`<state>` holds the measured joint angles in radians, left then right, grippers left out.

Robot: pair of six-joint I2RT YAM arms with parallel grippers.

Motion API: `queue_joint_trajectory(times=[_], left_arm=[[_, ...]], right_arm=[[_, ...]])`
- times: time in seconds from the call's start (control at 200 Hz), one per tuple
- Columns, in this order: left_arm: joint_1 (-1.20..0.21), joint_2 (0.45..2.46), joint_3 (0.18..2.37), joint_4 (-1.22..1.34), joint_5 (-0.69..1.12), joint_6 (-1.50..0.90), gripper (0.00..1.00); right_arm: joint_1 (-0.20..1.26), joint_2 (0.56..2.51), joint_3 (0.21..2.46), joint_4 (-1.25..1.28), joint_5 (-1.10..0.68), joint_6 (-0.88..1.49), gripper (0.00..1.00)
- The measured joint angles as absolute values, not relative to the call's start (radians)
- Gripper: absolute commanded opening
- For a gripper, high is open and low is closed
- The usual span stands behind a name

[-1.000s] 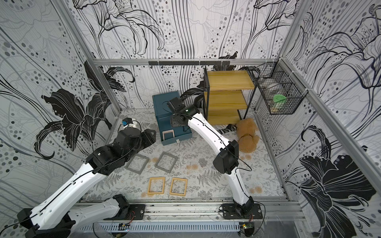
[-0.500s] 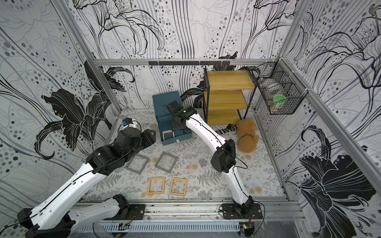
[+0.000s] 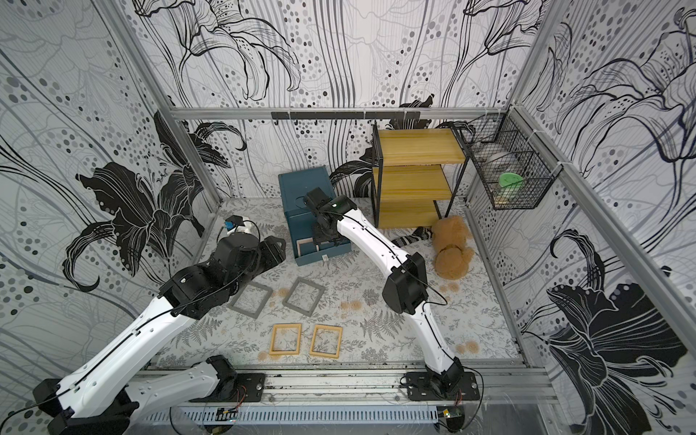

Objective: Place the brooch boxes into the drawer by color
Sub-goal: Place the brooch box in the drawer.

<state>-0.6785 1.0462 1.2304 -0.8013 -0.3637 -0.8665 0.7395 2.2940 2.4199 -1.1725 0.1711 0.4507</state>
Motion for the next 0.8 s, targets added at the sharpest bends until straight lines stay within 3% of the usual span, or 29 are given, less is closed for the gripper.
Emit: queue_joint_trajectory(times=[0.25, 0.396, 0.601, 0.796], left_arm=[[-0.678, 1.051, 1.23, -0.801, -0.363, -0.863, 0.64], [-0.678, 1.051, 1.23, -0.801, -0.363, -0.863, 0.64], [-0.678, 1.051, 1.23, -0.801, -0.363, -0.862, 0.64], [-0.667, 1.052, 1.232, -0.801, -0.358, -0.857, 0.65]], right_arm=[[0.739, 2.295, 2.422, -1.184, 0.159, 0.451, 0.77], [0.739, 2.296, 2.435, -1.186, 0.156, 0.451, 0.85], [0.739, 2.296, 2.465, -1.187, 0.153, 0.453, 0.87], [0.739, 2.288, 2.49, -1.188, 0.153, 0.464, 0.79]])
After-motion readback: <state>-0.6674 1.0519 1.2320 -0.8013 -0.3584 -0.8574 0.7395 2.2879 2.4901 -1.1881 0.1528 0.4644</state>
